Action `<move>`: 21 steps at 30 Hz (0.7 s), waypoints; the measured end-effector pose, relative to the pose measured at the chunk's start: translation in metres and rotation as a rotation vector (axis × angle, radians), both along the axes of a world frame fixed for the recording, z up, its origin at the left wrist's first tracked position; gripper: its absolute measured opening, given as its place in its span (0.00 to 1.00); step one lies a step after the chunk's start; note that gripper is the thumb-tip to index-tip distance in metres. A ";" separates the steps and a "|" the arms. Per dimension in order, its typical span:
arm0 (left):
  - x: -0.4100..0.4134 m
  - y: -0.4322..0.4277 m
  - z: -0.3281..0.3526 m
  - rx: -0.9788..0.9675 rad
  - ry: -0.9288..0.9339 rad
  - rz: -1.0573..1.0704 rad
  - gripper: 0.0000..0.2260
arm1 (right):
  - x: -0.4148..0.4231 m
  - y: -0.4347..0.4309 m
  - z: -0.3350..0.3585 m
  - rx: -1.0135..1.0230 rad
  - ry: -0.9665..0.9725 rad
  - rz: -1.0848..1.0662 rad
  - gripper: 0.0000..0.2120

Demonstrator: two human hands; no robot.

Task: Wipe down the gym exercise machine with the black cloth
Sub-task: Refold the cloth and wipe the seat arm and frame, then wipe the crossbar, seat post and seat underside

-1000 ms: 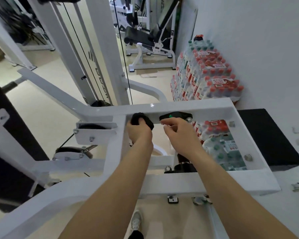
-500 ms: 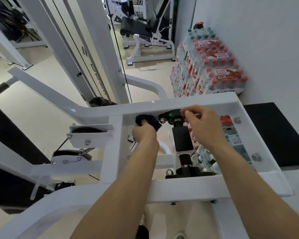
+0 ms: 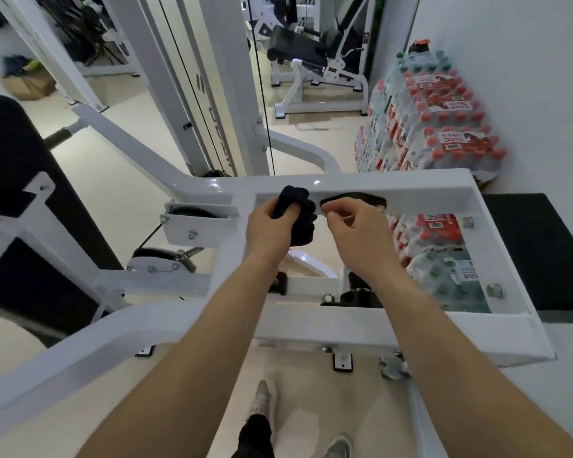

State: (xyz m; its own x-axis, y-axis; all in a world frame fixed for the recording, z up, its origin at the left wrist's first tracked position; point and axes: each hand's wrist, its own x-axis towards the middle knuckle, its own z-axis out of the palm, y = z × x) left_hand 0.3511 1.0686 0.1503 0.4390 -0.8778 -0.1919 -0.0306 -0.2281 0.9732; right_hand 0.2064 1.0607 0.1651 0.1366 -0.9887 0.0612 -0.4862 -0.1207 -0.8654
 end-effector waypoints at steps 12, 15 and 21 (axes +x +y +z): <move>0.033 0.101 0.009 -0.054 -0.059 -0.126 0.06 | 0.050 0.088 0.000 -0.033 -0.045 0.107 0.18; 0.052 0.126 0.011 -0.087 -0.072 -0.214 0.05 | 0.061 0.116 -0.002 -0.093 -0.030 0.066 0.18; 0.096 0.190 -0.002 -0.164 -0.080 -0.458 0.09 | 0.075 0.187 -0.006 -0.124 -0.004 -0.043 0.17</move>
